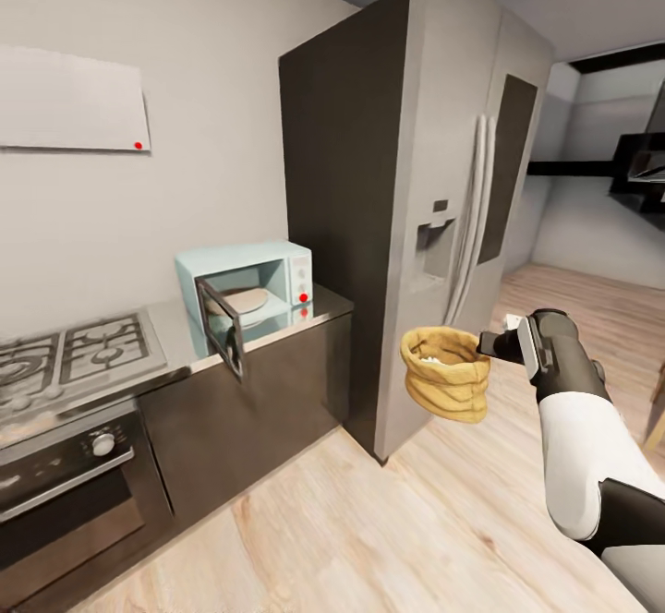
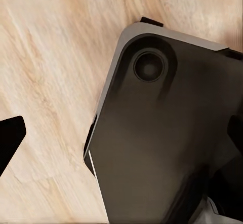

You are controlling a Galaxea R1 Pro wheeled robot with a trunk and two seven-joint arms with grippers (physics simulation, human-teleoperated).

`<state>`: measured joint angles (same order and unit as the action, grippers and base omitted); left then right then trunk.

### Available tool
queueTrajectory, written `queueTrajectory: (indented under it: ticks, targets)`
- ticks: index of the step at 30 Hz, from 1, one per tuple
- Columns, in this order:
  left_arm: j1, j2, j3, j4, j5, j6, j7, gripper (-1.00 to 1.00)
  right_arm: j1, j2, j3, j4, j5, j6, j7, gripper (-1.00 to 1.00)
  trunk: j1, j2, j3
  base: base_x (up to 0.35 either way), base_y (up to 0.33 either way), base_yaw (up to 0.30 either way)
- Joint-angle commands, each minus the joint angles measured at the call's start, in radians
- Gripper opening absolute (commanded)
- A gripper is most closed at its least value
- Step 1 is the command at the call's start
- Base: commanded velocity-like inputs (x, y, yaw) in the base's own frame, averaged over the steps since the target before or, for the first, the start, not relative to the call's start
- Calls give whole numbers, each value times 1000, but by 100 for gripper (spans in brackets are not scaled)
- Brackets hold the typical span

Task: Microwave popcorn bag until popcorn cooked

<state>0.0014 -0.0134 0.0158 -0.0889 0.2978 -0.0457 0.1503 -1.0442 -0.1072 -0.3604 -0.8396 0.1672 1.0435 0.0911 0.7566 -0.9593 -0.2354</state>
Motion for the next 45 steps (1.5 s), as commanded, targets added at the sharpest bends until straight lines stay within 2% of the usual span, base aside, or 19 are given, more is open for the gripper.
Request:
queueTrajectory:
  ticks: [1,31,32,34,36,45]
  targets:
    - [0,0,1,-2,4,-2,3,100,0,0,-2,-1,9,4,9,-100,0,-1,-1,0,-279,268]
    - [0,0,1,-2,4,-2,3,100,0,3,0,4,9,4,9,-100,0,-1,-1,0,-280,268]
    - [0,0,1,-2,4,-2,3,100,0,4,9,4,9,4,9,-100,0,-1,-2,0,-280,268]
    - [0,0,1,-2,4,-2,3,100,0,8,52,5,7,4,9,-100,0,-1,-3,0,-280,268]
    - [0,0,1,-2,4,-2,3,100,0,10,67,5,7,4,9,-100,0,-1,-3,0,-280,268]
    - [0,1,1,-2,4,-2,3,100,0,14,72,28,5,4,10,-100,0,-1,-7,0,-248,268]
